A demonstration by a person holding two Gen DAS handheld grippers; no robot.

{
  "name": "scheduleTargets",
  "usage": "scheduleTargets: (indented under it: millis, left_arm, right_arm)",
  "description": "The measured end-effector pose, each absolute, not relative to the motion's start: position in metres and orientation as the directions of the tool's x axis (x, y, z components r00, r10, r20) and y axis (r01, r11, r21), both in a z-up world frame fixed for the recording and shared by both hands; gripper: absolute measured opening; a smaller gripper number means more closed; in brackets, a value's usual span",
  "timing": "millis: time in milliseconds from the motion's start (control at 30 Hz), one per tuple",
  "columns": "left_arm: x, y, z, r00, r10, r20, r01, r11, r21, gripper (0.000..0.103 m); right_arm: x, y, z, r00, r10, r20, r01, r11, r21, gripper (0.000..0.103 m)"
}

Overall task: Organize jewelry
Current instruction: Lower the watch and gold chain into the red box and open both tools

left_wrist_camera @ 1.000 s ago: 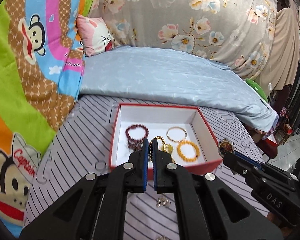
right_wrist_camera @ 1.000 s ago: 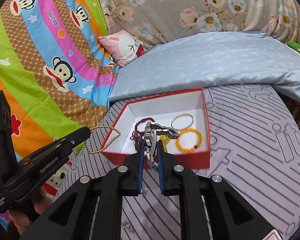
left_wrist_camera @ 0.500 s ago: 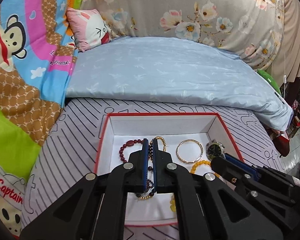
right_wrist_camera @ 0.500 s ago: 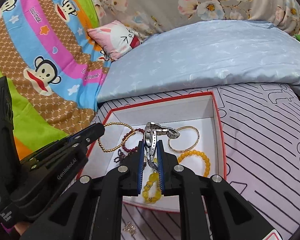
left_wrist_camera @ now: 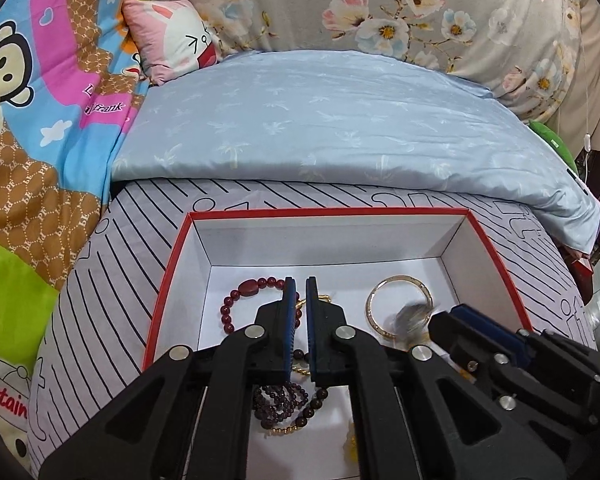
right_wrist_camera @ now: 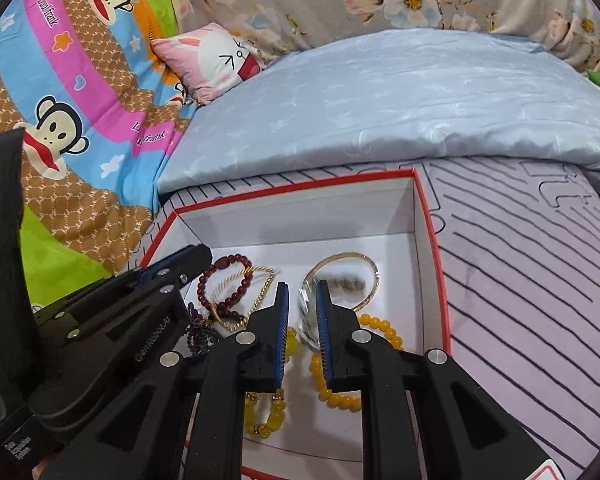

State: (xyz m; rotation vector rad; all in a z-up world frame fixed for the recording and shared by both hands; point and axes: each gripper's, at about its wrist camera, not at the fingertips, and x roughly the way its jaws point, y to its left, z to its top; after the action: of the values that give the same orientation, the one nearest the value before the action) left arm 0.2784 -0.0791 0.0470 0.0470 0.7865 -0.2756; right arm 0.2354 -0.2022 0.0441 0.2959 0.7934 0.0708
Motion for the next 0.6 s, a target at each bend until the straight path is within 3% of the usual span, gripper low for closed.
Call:
scheduleTargets:
  millis: [100,600]
  left_arm:
    - [0.278,-0.076,0.047,0.673,-0.224,-0.705,0.252,0.966,-0.066,0.014]
    - [0.247,-0.072,0.067,0.695,-0.234,-0.68,0.275,0.96,-0.05,0.015]
  right_arm:
    - [0.234,-0.199,0.048,0.711,0.148,-0.687,0.046,0.966,0.256,0.018]
    - [0.199,-0.196,0.066,0.732,0.163,-0.662,0.027,0.963,0.267,0.018]
